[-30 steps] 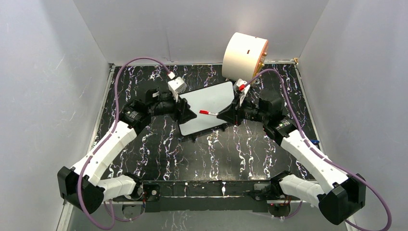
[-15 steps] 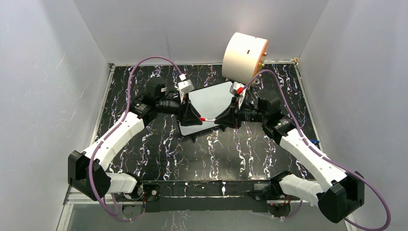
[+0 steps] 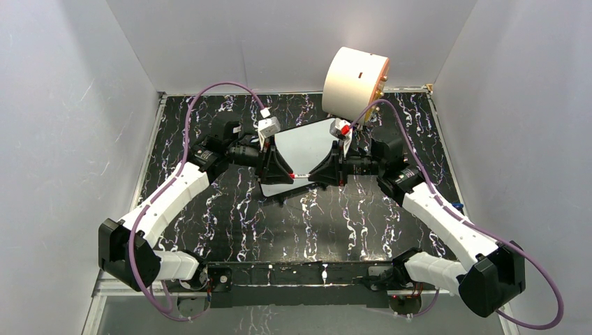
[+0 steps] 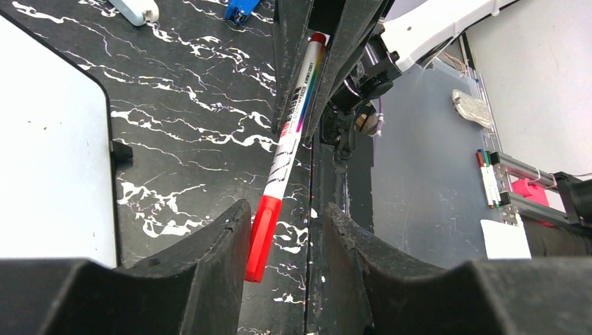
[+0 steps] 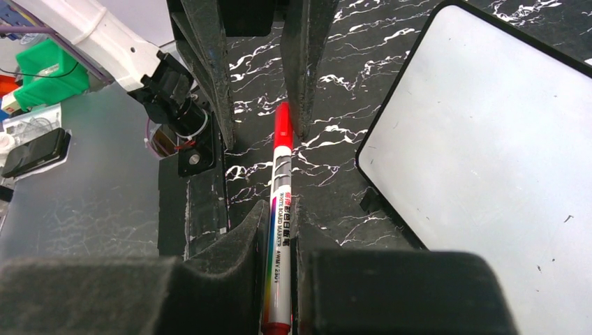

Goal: Write a sentence on the whiteboard
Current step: Open the whiteboard marker at the center of the board, then place the pen cap at the center of the board.

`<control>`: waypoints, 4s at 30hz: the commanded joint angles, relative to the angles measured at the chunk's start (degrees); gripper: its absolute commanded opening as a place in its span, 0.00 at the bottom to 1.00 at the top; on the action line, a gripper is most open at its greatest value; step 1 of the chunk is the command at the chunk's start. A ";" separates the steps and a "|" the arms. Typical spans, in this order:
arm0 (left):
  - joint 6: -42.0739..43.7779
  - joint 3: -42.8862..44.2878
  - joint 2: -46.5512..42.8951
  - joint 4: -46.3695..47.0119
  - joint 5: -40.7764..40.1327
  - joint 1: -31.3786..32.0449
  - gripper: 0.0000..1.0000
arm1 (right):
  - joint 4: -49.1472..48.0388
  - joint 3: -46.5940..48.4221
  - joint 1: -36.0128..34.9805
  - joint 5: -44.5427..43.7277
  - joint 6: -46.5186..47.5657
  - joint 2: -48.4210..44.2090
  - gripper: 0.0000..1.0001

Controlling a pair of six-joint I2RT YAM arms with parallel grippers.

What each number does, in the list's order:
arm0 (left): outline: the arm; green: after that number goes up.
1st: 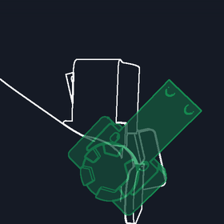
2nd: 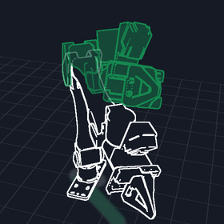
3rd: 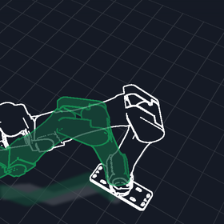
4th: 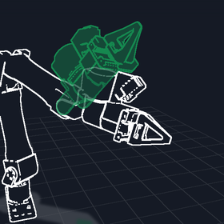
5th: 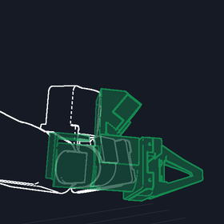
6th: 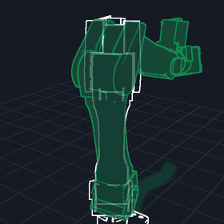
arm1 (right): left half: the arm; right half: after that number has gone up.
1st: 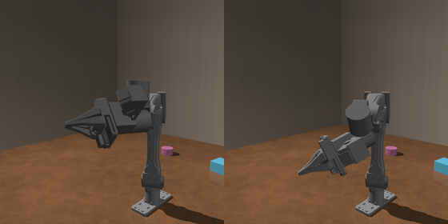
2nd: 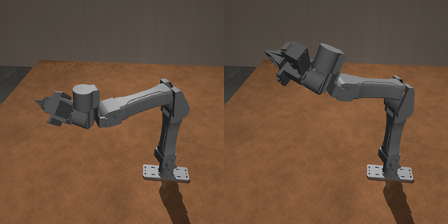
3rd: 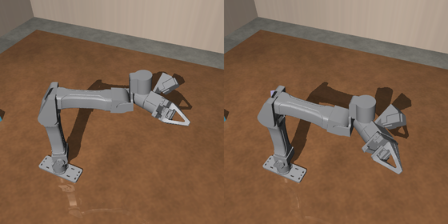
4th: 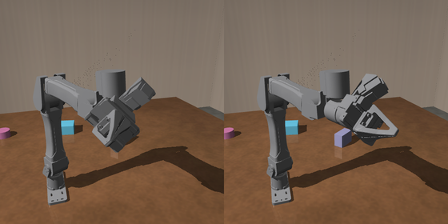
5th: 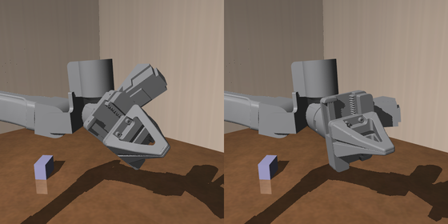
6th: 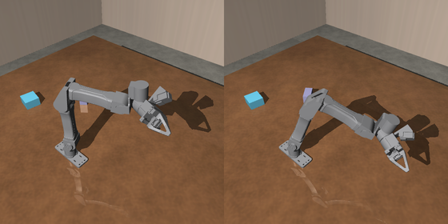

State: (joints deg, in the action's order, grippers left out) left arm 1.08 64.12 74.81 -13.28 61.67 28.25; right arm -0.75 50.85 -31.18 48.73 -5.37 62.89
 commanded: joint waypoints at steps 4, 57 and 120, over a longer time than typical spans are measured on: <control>1.60 -0.39 0.12 -0.06 4.16 0.75 0.40 | -4.37 3.22 0.13 2.47 -1.04 0.53 0.00; 20.80 -0.54 -3.48 -18.44 -2.66 1.75 0.00 | 2.61 3.38 3.30 8.27 6.88 -2.45 0.00; -11.58 -6.02 22.01 2.47 -67.87 -23.24 0.08 | -0.65 -5.94 5.73 -20.95 4.40 -13.30 0.00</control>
State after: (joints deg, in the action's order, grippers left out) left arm -11.60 57.54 95.83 -11.62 -6.00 5.37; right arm 1.89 45.10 -25.56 28.36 -1.26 49.47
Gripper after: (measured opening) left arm 0.122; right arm 0.200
